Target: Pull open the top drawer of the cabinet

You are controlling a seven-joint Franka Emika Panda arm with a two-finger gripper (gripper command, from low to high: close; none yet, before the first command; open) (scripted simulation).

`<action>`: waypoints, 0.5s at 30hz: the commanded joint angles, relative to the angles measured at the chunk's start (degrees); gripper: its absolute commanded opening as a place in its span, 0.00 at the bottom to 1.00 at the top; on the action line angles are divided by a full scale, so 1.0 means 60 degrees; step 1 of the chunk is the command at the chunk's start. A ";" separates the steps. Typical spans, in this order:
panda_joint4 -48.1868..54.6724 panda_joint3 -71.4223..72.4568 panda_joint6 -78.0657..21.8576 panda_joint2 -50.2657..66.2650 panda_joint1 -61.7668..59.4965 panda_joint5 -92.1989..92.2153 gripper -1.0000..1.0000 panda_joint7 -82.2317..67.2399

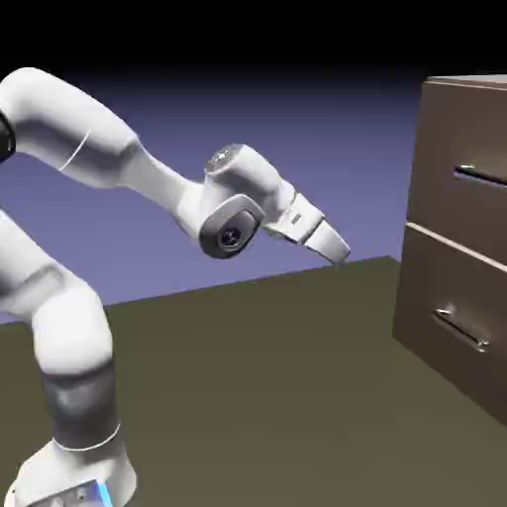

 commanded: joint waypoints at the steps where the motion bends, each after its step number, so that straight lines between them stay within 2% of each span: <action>1: 0.0133 -0.0285 -0.0113 0.0331 0.0162 0.0416 0.50 0.0075; 15: 0.1996 -0.4265 -0.1698 0.4958 0.2431 0.6230 0.50 0.1129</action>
